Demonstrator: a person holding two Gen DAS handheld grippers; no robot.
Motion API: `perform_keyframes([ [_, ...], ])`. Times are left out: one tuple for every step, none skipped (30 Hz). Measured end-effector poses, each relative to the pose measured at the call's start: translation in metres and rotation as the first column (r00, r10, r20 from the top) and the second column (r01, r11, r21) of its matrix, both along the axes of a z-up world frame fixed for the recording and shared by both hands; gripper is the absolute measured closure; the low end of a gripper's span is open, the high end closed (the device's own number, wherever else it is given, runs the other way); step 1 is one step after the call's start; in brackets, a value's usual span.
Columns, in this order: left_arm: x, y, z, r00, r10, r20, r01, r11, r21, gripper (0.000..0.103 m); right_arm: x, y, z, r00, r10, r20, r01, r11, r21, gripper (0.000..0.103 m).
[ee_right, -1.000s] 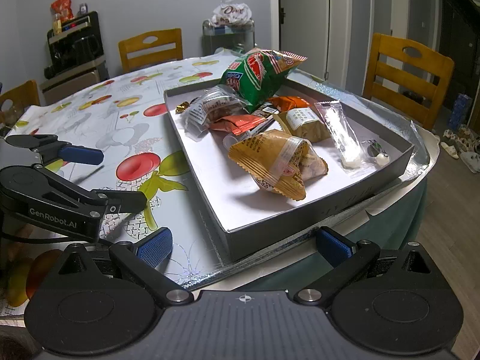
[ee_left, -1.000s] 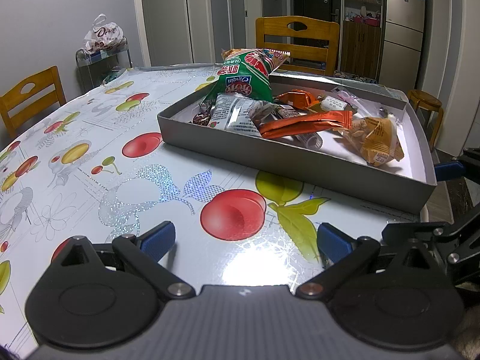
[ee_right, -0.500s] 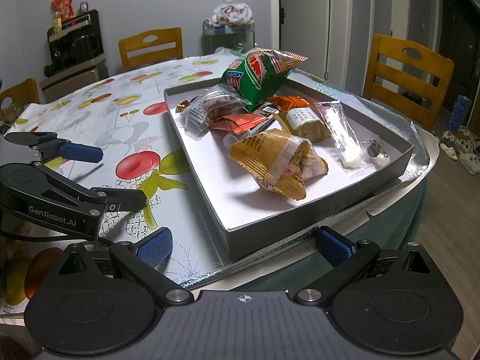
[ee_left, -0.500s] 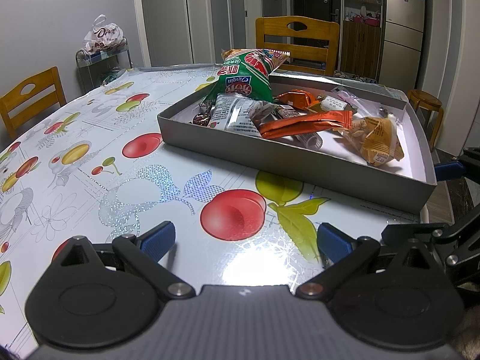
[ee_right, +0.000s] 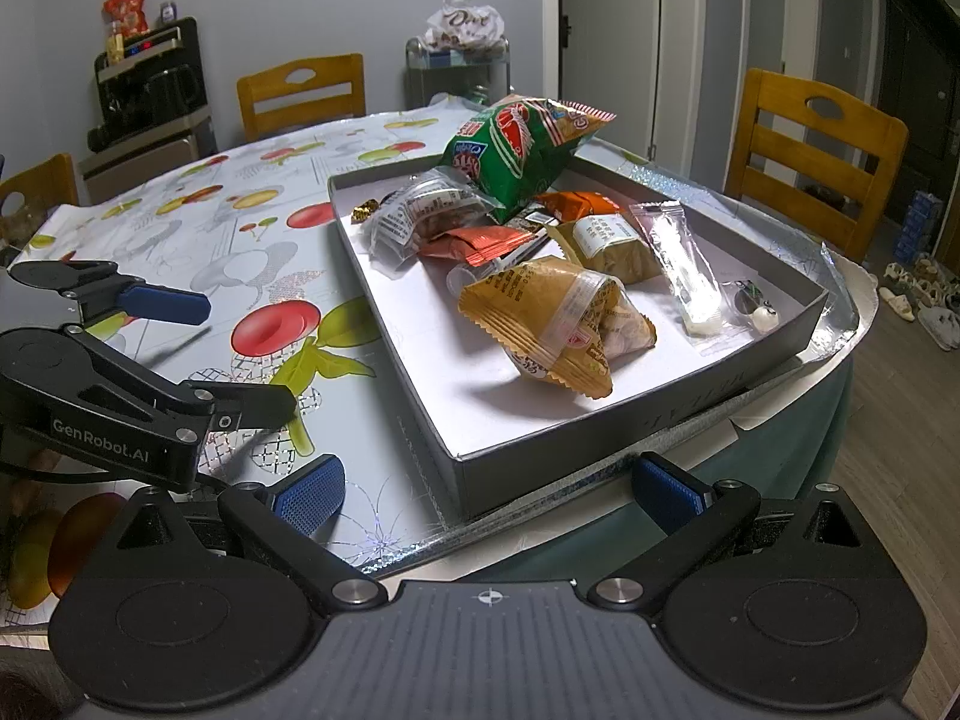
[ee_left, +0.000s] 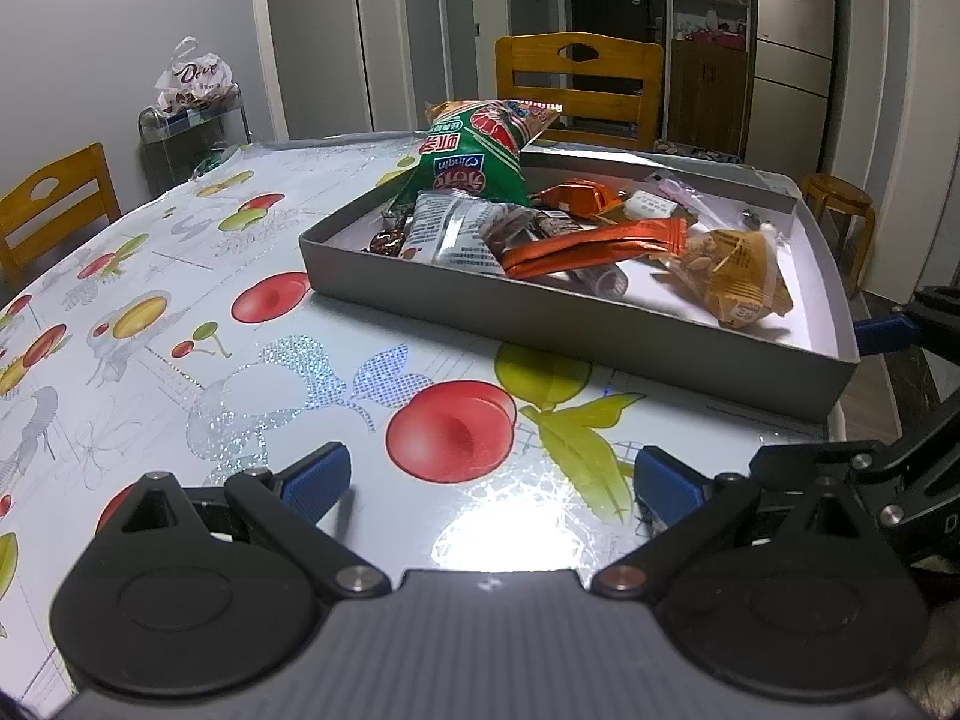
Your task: Organize snacks
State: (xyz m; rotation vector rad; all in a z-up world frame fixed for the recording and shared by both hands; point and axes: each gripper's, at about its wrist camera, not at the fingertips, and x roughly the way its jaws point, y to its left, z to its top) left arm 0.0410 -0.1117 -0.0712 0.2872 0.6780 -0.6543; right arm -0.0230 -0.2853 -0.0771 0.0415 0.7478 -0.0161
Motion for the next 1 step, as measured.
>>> perform_keyframes([
  [-0.0004, 0.0000, 0.0000, 1.000, 0.000, -0.002, 0.000, 1.000, -0.001, 0.001, 0.0001, -0.0003, -0.0002, 1.000, 0.000, 0.000, 0.000, 1.000, 0.000, 0.000],
])
